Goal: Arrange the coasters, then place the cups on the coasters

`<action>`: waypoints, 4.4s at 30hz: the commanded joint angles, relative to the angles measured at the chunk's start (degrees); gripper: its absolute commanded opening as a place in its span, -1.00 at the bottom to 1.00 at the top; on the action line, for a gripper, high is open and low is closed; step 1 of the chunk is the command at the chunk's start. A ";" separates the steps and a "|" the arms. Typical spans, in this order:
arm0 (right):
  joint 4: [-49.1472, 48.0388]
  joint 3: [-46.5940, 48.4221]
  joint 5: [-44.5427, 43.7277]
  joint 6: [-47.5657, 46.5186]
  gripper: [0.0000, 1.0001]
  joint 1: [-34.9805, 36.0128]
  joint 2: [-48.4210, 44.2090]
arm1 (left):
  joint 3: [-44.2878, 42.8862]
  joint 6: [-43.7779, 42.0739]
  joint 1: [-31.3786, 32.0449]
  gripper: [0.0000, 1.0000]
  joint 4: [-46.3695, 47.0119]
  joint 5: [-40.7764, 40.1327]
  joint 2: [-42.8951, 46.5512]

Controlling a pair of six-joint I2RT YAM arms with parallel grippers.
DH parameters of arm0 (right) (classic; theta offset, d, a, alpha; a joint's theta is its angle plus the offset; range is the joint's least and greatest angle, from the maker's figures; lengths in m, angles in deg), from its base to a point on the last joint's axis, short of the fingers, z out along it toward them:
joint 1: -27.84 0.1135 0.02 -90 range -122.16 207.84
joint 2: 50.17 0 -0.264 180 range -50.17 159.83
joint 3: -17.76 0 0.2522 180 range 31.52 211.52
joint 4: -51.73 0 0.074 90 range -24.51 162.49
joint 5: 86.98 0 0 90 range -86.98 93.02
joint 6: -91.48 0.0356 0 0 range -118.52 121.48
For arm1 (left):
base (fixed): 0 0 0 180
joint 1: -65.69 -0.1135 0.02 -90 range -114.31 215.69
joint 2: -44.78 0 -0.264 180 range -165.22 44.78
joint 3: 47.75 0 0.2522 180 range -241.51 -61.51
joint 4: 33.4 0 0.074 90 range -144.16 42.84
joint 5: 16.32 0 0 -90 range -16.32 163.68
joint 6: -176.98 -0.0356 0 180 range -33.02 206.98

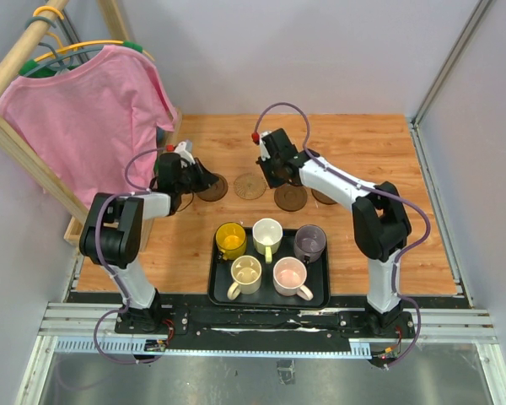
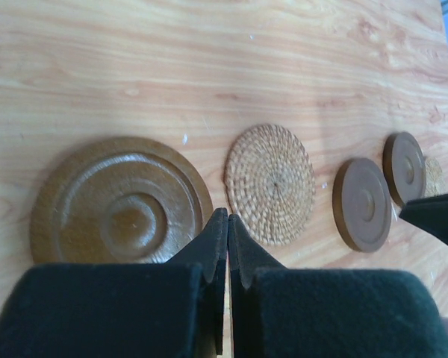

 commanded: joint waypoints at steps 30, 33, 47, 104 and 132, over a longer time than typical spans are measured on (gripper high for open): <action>-4.53 -13.87 -0.96 6.96 -0.99 -9.21 3.70 | 10.82 -3.38 4.47 -0.99 6.00 -2.68 11.89; -5.26 -13.93 -3.10 7.74 -0.99 -9.20 4.18 | 9.71 -4.04 4.51 -0.99 3.82 -2.36 11.59; -6.07 -8.87 -3.54 7.77 -0.99 -9.67 9.84 | 5.57 -6.33 4.50 -0.99 -4.89 -5.07 12.20; 14.31 6.18 -15.20 7.21 -0.95 -13.03 -1.60 | 7.43 -10.10 -2.45 -0.69 -7.52 -11.00 18.69; 1.33 -14.82 -11.21 9.26 -0.83 -19.65 -1.94 | 6.85 0.08 -3.30 0.39 3.22 0.35 8.89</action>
